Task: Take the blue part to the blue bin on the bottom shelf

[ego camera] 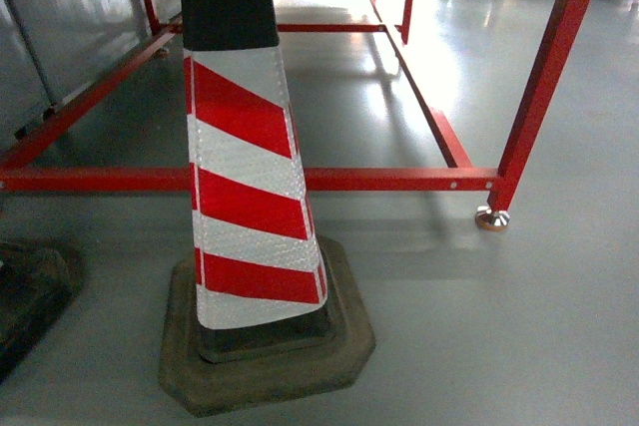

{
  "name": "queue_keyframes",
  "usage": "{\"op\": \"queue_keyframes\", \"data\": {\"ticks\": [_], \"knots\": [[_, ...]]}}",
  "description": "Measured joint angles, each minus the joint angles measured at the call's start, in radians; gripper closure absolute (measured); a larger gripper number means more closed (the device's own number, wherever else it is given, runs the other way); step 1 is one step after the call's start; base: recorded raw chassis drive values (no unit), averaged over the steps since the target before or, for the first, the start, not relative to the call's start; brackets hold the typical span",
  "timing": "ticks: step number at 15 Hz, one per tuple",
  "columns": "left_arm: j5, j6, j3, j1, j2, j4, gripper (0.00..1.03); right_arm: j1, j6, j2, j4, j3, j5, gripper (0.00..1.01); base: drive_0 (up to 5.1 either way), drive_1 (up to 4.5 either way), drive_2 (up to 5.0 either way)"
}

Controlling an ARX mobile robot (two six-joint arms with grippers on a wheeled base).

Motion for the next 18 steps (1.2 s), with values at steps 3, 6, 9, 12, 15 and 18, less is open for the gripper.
{"op": "queue_keyframes", "data": {"ticks": [3, 6, 9, 12, 15, 18], "knots": [[0.0, 0.0, 0.0, 0.0, 0.0, 0.0, 0.05, 0.0, 0.0, 0.0, 0.0, 0.0, 0.0, 0.03, 0.0, 0.0, 0.0], [0.0, 0.0, 0.0, 0.0, 0.0, 0.0, 0.05, 0.0, 0.0, 0.0, 0.0, 0.0, 0.0, 0.03, 0.0, 0.0, 0.0], [0.0, 0.0, 0.0, 0.0, 0.0, 0.0, 0.05, 0.0, 0.0, 0.0, 0.0, 0.0, 0.0, 0.03, 0.0, 0.0, 0.0], [0.0, 0.0, 0.0, 0.0, 0.0, 0.0, 0.05, 0.0, 0.0, 0.0, 0.0, 0.0, 0.0, 0.03, 0.0, 0.0, 0.0], [0.0, 0.0, 0.0, 0.0, 0.0, 0.0, 0.05, 0.0, 0.0, 0.0, 0.0, 0.0, 0.0, 0.03, 0.0, 0.0, 0.0], [0.0, 0.0, 0.0, 0.0, 0.0, 0.0, 0.05, 0.0, 0.0, 0.0, 0.0, 0.0, 0.0, 0.03, 0.0, 0.0, 0.0]]}}
